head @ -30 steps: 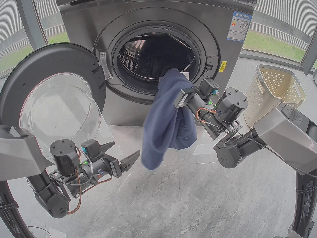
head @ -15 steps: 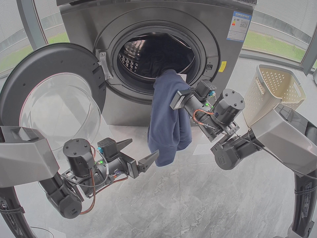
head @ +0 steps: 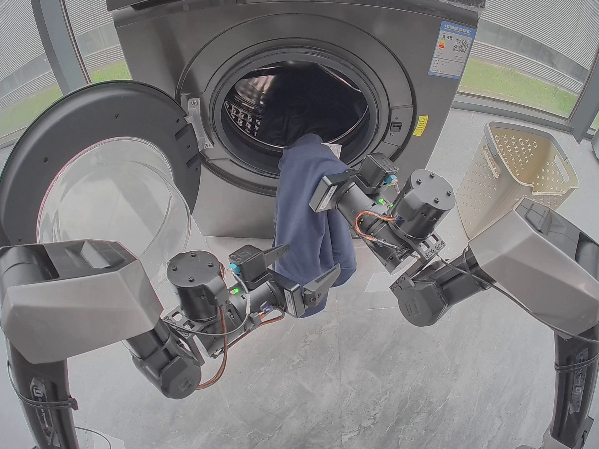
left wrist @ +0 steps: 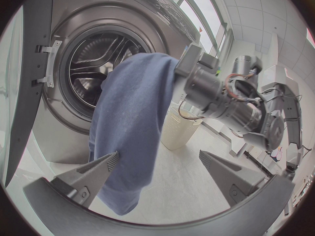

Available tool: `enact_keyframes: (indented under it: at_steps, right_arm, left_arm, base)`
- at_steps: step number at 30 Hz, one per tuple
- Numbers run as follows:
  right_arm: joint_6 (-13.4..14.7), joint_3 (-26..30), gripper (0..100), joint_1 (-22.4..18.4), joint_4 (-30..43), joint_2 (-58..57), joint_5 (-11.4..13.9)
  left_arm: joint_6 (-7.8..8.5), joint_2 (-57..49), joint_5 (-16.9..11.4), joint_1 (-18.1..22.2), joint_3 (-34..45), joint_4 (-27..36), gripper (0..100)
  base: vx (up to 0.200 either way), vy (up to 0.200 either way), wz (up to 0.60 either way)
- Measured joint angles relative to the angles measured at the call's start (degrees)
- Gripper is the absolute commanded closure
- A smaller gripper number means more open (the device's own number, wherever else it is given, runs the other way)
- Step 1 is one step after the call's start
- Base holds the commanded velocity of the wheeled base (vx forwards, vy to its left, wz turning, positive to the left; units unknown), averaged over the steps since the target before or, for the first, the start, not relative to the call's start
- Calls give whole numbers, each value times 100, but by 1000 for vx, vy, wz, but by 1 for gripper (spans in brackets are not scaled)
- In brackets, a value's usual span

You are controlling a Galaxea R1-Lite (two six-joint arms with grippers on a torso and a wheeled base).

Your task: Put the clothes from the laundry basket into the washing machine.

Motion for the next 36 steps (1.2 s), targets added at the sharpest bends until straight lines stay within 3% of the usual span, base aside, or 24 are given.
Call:
enact_keyframes:
  at_steps: [12,18,28,36]
  right_arm:
    - [46,15,100,223,9,-5,-121]
    - [65,33,100,332,24,-9,-163]
    - [106,122,100,408,18,-22,-286]
    - [132,229,100,434,20,-107,-315]
  left_arm:
    - [-35,612,254,111,-1059,246,0]
    - [-40,812,304,94,-1279,282,0]
    - [-38,1176,695,127,-1886,251,0]
    - [-40,1413,752,144,-2087,197,0]
  base:
    - [0,0,0]
    - [0,0,0]
    - [0,0,0]
    - [0,0,0]
